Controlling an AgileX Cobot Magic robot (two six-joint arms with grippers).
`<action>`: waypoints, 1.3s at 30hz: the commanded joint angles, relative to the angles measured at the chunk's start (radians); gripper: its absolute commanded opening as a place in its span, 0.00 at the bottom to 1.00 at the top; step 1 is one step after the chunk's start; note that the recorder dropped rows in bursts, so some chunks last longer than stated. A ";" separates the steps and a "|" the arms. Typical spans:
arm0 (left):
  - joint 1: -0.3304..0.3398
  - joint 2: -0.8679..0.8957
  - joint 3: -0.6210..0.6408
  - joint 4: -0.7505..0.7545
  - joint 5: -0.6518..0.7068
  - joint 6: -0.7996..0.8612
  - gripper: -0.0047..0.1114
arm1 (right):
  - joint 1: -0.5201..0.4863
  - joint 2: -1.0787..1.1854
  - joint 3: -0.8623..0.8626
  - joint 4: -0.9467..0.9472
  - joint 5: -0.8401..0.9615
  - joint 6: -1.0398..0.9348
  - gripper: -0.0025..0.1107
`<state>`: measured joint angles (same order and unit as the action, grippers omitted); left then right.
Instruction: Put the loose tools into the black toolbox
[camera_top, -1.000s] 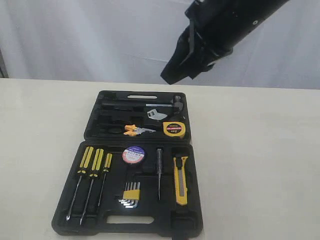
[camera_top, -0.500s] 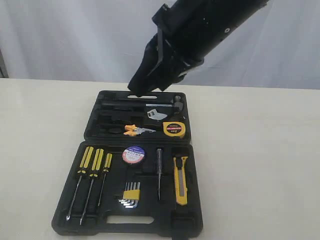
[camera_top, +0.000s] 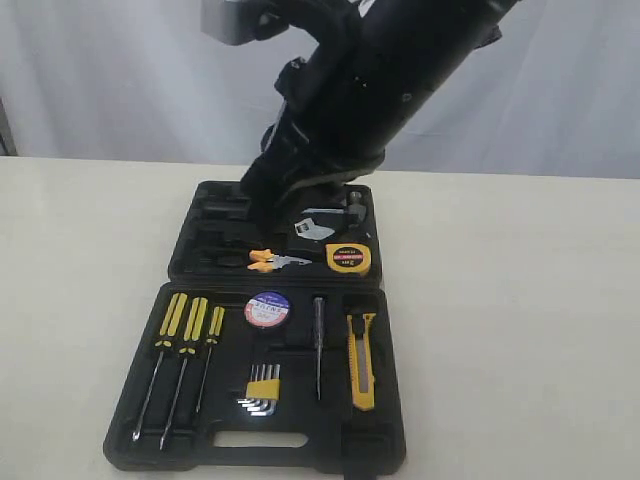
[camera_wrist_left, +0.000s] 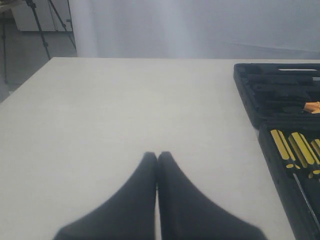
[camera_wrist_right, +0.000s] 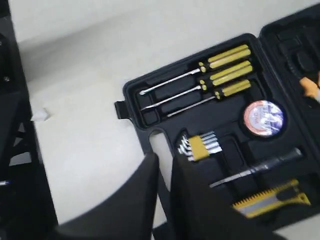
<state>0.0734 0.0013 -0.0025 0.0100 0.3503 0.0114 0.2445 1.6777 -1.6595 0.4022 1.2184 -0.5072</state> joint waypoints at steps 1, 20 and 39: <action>-0.005 -0.001 0.003 -0.010 -0.008 -0.004 0.04 | 0.075 -0.075 0.002 -0.396 -0.027 0.384 0.12; -0.005 -0.001 0.003 -0.010 -0.008 -0.004 0.04 | 0.529 -0.089 0.623 -1.155 -0.624 0.888 0.12; -0.005 -0.001 0.003 -0.010 -0.008 -0.004 0.04 | 0.634 0.118 0.709 -1.398 -0.637 1.350 0.12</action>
<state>0.0734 0.0013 -0.0025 0.0100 0.3503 0.0114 0.8685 1.7922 -0.9523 -0.9737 0.5901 0.8092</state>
